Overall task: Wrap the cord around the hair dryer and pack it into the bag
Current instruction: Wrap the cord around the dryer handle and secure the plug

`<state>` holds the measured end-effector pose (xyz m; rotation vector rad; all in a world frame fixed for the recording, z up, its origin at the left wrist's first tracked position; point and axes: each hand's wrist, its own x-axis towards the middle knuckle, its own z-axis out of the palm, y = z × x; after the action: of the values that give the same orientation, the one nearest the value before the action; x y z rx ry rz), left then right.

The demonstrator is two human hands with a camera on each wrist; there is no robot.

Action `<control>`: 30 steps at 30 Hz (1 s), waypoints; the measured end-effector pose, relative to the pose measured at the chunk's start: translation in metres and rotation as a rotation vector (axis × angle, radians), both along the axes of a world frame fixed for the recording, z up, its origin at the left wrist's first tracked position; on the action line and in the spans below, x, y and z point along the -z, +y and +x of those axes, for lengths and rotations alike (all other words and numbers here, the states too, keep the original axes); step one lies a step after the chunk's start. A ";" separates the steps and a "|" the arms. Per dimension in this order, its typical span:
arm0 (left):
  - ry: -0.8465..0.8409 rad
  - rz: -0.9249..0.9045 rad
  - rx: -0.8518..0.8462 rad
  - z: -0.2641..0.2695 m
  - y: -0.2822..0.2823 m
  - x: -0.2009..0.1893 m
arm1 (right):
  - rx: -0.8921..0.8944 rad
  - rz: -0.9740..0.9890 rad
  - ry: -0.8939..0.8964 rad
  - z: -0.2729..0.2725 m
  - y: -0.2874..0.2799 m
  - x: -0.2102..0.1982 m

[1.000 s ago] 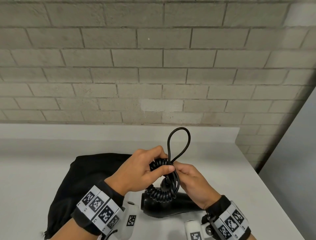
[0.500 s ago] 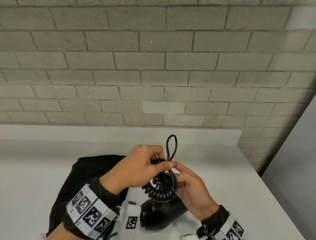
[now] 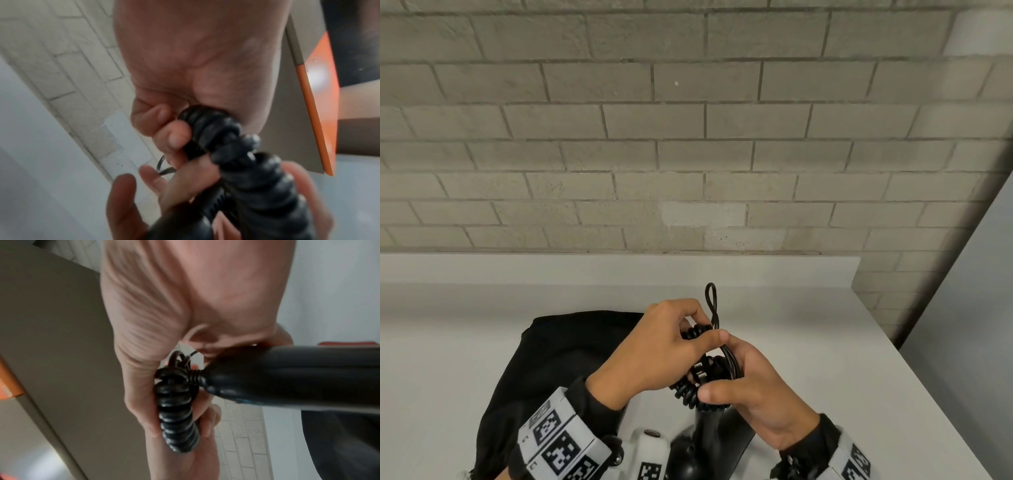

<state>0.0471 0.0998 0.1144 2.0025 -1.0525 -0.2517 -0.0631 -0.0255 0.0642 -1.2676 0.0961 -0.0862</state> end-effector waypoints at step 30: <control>0.102 -0.194 -0.174 -0.003 -0.004 0.013 | 0.634 -0.207 -0.293 -0.054 -0.006 -0.070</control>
<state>0.0442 0.0959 0.1013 1.8721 -0.8019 -0.1506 -0.1173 -0.0318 0.1339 -1.3768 0.2377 -0.8428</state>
